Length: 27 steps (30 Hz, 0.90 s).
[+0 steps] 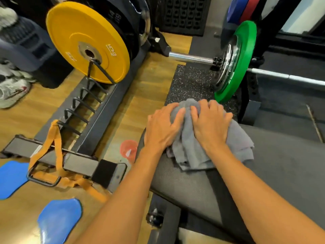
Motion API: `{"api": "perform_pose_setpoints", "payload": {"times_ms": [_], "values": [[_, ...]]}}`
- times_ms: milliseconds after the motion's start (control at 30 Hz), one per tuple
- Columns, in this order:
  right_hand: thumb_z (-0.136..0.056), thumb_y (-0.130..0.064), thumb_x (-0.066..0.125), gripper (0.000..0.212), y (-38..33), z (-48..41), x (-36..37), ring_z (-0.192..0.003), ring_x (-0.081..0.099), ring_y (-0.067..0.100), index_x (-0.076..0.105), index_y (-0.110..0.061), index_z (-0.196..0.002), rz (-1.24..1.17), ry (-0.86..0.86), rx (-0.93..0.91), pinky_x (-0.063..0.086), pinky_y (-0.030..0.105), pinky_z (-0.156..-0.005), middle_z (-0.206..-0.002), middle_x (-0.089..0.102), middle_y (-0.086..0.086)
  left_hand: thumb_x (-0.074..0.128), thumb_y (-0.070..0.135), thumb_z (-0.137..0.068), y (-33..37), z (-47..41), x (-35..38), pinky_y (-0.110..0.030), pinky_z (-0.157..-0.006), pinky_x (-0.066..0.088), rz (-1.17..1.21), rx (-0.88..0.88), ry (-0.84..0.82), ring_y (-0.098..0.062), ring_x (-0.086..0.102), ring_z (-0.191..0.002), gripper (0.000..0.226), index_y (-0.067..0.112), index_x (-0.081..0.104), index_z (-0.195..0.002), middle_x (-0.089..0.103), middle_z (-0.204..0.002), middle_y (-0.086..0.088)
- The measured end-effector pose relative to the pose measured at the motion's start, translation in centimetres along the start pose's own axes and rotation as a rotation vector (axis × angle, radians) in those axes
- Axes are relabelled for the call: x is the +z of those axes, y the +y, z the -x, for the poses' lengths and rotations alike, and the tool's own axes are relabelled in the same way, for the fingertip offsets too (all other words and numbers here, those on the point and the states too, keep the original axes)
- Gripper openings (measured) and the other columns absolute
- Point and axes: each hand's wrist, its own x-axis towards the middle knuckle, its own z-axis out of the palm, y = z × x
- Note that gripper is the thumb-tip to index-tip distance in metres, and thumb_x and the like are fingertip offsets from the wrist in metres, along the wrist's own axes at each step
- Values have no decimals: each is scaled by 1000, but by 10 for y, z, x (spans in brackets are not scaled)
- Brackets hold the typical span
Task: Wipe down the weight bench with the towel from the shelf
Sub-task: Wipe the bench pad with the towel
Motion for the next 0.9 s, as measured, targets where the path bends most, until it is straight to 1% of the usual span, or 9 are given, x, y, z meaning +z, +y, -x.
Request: {"api": "perform_pose_setpoints", "payload": {"times_ms": [100, 200, 333, 400, 500, 600, 667, 767, 900], "values": [[-99, -43, 29, 38, -18, -28, 5, -106, 49, 32, 55, -17, -108, -10, -85, 5, 31, 48, -88, -113, 58, 12, 43, 49, -94, -1, 3, -7, -40, -107, 38, 239, -38, 29, -16, 47, -130, 54, 20, 44, -140, 52, -142, -1], [-98, -45, 32, 38, -17, 17, -14, -111, 46, 32, 54, -18, -113, -52, -51, 43, 29, 46, -91, -119, 55, 11, 48, 43, -97, 3, 6, -18, -31, -103, 39, 325, -136, 0, -16, 47, -128, 52, 21, 40, -143, 51, -140, -5], [-94, -48, 34, 40, -23, 125, -45, -92, 50, 30, 58, -19, -108, -52, -70, 13, 34, 44, -78, -102, 57, 8, 44, 50, -93, 3, 9, -36, -22, -79, 39, 401, -242, -46, -20, 59, -107, 36, 24, 62, -110, 63, -101, 5], [-92, -47, 39, 37, -33, 167, -52, -82, 51, 29, 61, -20, -103, -34, -42, -41, 35, 44, -72, -93, 57, 7, 41, 58, -86, 0, 8, -45, -32, -84, 43, 399, -257, -74, -22, 60, -102, 40, 25, 63, -93, 63, -94, 3], [-94, -42, 43, 30, -43, 171, -45, -76, 51, 28, 62, -19, -97, 20, 23, -86, 34, 43, -67, -86, 56, 6, 39, 71, -75, -9, -1, -51, -45, -101, 43, 468, -284, -127, -20, 61, -105, 49, 29, 64, -82, 68, -102, -1], [-95, -40, 42, 29, -60, 121, -26, -77, 52, 29, 61, -19, -91, 25, 76, -84, 32, 43, -67, -84, 56, 7, 38, 79, -69, -22, -15, -52, -36, -94, 47, 530, -356, -152, -12, 64, -100, 57, 34, 69, -85, 68, -101, 6], [-96, -41, 37, 32, -76, 69, -7, -91, 53, 31, 60, -19, -98, 9, 57, -32, 33, 45, -74, -95, 59, 8, 37, 76, -74, -29, -25, -49, -33, -86, 48, 565, -402, -121, -10, 65, -94, 56, 32, 70, -84, 68, -98, 7], [-99, -44, 29, 37, -93, 2, 13, -103, 49, 28, 58, -21, -104, -46, -17, 11, 31, 47, -84, -109, 58, 5, 36, 49, -97, -37, -32, -47, -29, -84, 39, 450, -399, -20, -17, 58, -106, 43, 21, 67, -107, 64, -113, 0], [-98, -42, 37, 31, -87, -12, 13, -99, 49, 26, 58, -23, -85, -289, -7, 12, 29, 46, -85, -102, 58, 3, 40, 28, -101, -40, -11, -56, -14, -72, 28, 331, -452, 105, -8, 45, -100, 35, 11, 55, -128, 57, -128, -5]]}}
